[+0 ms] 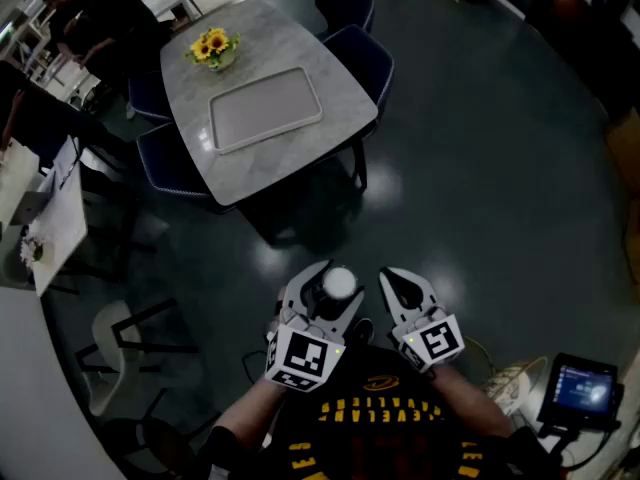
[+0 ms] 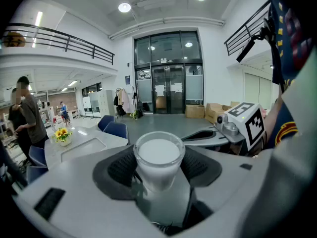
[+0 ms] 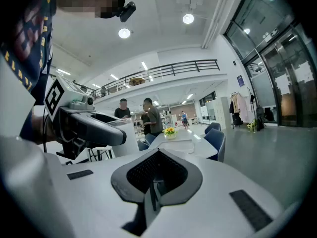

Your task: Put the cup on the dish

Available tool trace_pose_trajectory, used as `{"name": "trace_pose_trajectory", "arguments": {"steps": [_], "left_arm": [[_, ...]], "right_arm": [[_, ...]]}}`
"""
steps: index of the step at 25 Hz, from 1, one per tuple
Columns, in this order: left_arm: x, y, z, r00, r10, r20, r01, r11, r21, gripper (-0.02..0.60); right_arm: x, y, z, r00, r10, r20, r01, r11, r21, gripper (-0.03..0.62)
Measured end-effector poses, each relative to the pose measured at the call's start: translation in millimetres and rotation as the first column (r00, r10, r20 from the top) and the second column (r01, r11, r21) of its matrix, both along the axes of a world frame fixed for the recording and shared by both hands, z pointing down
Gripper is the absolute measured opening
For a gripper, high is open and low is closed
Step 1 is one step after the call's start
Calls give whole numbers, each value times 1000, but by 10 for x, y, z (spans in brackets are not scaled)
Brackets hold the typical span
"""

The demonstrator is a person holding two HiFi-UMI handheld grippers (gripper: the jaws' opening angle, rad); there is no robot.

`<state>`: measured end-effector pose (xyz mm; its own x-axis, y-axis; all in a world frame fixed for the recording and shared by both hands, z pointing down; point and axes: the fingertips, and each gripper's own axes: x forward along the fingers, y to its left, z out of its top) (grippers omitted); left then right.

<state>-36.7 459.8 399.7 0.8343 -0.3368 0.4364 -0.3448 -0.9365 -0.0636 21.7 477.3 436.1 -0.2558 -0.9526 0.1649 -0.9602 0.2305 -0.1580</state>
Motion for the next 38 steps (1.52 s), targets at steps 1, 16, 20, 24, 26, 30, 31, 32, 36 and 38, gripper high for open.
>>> {"name": "trace_pose_trajectory", "arguments": {"steps": [1,16,20,24,26,30,31,32,36,38], "left_arm": [[-17,-1,7,1000,4,-2,-4,1000,-2,270],[-41,-610,-41,1000,18,-5,-18,1000,-21,270],[53,-997,-19,1000,12,-4,-12,1000,-18,270],[48,-1339,-3,1000,7,-7,-8,1000,-26,270],[-11,-1478,-15,1000,9,-9,-9,1000,-30,270],[-131,-1762,-18,1000,16,-4,-16,998,-54,270],[-145,-1835,-7,1000,16,-4,-16,998,-62,270],[-155,-1904,23,1000,15,-3,-15,998,-65,270],[-258,-2247,216,1000,-4,6,4,998,-57,270],[-338,-2470,274,1000,-22,4,22,998,-59,270]], "right_arm": [[-28,-16,-15,1000,-5,-2,5,1000,6,5],[-68,-531,-87,998,25,53,-24,1000,-4,6],[8,-890,-90,999,15,51,-15,1000,9,6],[-42,-1239,-117,998,-9,58,8,1000,17,49],[-129,-1382,-151,998,-22,53,21,1000,11,52],[-236,-1664,-201,999,-42,13,42,999,16,54],[-254,-1739,-210,999,-50,8,50,999,21,54],[-270,-1809,-198,998,-60,3,60,998,22,54],[-353,-2146,-19,996,-89,-5,89,996,6,55],[-429,-2360,81,995,-100,-3,100,995,-7,55]]}}
